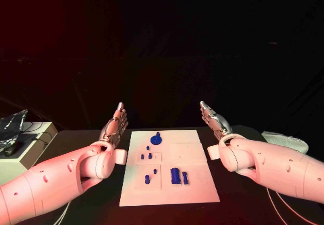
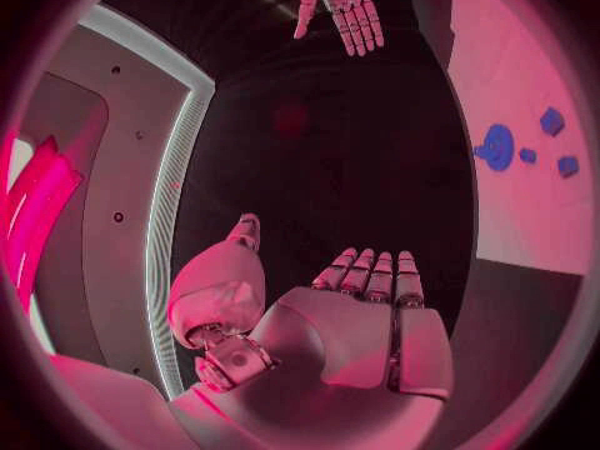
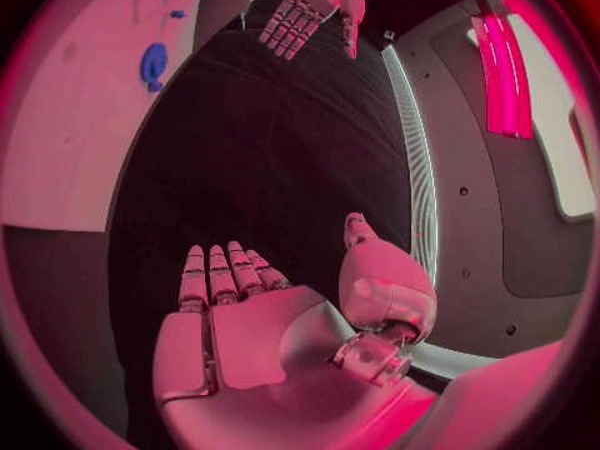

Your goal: Assemble the parts on the task board

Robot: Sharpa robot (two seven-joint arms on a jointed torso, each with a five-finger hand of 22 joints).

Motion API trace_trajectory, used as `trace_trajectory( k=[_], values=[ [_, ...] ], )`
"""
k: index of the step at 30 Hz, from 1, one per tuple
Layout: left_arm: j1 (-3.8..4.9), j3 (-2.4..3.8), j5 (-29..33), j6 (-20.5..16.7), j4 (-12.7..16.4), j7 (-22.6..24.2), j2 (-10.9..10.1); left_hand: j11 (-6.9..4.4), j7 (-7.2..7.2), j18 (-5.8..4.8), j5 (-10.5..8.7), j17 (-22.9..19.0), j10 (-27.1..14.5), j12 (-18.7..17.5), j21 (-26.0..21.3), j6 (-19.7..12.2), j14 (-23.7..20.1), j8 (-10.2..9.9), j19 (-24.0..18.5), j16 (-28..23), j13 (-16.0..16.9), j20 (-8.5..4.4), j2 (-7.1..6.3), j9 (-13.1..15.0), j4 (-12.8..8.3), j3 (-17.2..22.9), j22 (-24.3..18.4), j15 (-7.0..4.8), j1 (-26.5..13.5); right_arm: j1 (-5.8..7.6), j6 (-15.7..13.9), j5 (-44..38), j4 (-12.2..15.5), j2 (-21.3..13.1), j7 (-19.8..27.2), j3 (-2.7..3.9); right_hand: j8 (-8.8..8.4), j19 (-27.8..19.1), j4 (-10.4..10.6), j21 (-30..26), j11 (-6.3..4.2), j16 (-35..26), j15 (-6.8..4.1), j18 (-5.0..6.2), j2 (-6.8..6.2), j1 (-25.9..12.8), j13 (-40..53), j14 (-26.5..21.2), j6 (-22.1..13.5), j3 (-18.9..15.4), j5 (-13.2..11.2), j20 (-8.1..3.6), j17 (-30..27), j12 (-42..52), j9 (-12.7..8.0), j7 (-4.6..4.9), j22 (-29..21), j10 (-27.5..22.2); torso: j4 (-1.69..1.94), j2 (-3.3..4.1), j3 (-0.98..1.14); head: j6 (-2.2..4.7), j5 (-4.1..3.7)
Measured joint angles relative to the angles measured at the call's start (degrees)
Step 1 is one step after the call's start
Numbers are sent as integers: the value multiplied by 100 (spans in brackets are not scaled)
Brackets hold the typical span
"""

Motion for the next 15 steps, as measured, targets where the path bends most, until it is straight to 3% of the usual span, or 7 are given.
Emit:
trace_trajectory(
  k=[4, 7, 12, 15],
  values=[
    [168, -277, 104, -534, 512, 93, -49, -32, -44, 1, -45, -26, -129, -1, 0, -130, -96, -19, -118, 0, -8, -61, 32, -29, -24, -53, -8, -32, -821, -134, -326, 337, 661, -162, 128, 145, 0, -160, -39, 0, -28, -40, -33, 0, 39, -747, -32, -169, -148, -87, -31, -51, -73, 0, -83, -47, -99, -311, -21, -31, 24, 96, 19],
    [250, -423, 182, -907, 773, 161, -87, -45, -46, 1, -50, -34, -179, -1, -5, -191, -147, -19, -158, 0, -12, -83, 46, -36, -40, -69, -12, -43, -1173, -208, -566, 583, 1031, -257, 227, 229, 0, -213, -47, 0, -42, -75, -31, 0, 58, -1065, -42, -229, -201, -125, -38, -71, -106, 0, -118, -46, -141, -443, -27, -42, 32, 116, 23],
    [314, -525, 282, -1326, 974, 245, -113, -55, -53, 1, -71, -40, -209, -1, -22, -237, -170, -25, -189, 0, -16, -73, 59, -46, -45, -74, -16, -60, -1448, -272, -855, 881, 1362, -345, 358, 299, -12, -302, -56, -23, -52, -87, -32, -18, 74, -1396, -51, -313, -288, -166, -51, -81, -133, -23, -152, -62, -179, -569, -32, -47, 38, 121, 24],
    [320, -530, 322, -1475, 997, 279, -116, -55, -54, 2, -94, -45, -271, 0, -22, -280, -227, -45, -230, 0, -19, -113, 69, -52, -69, -98, -19, -64, -1666, -286, -972, 999, 1433, -362, 416, 310, -22, -324, -64, -23, -55, -98, -43, -87, 72, -1509, -57, -342, -317, -174, -63, -81, -145, -23, -164, -71, -193, -619, -33, -49, 39, 123, 24]
  ],
)
